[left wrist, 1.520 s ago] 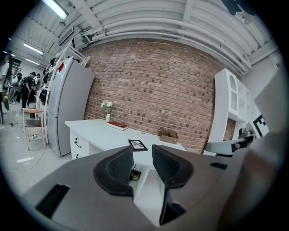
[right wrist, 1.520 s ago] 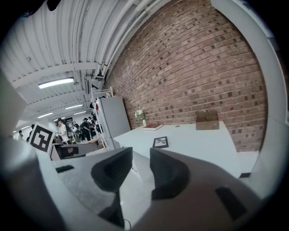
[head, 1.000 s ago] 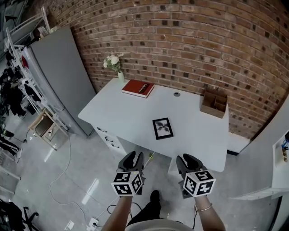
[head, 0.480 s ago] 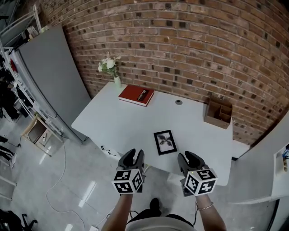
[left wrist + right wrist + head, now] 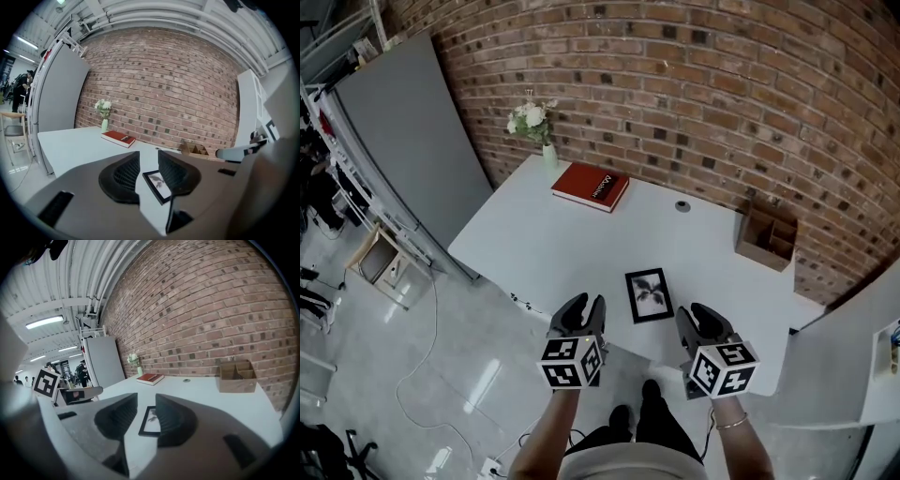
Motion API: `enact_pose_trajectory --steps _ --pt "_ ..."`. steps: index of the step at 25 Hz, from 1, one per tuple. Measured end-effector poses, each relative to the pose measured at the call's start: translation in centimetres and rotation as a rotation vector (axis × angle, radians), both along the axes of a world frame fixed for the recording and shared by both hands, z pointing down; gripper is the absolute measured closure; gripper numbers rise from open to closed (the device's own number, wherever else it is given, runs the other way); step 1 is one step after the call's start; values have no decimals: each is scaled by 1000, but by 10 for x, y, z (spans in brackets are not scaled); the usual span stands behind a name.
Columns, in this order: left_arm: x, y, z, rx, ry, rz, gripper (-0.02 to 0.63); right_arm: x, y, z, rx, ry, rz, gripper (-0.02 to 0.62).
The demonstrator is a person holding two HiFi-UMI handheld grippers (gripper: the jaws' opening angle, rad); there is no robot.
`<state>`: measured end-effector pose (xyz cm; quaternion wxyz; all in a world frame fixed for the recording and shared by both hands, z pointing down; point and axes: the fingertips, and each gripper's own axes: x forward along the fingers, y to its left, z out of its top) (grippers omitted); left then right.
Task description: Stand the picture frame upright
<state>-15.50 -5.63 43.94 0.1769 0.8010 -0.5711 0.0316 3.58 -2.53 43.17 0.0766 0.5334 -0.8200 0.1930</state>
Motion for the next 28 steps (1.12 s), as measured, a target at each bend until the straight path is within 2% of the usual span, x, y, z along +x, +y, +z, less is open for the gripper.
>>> enact_pose_trajectory --steps 8,14,28 --pt "9 -31 6 -24 -19 -65 492 7 -46 6 -6 13 -84 491" --pt "20 -58 24 -67 -32 -97 492 14 -73 21 -46 4 -131 491" --pt "55 -92 105 -255 -72 -66 491 17 -91 64 -152 -13 -167 491"
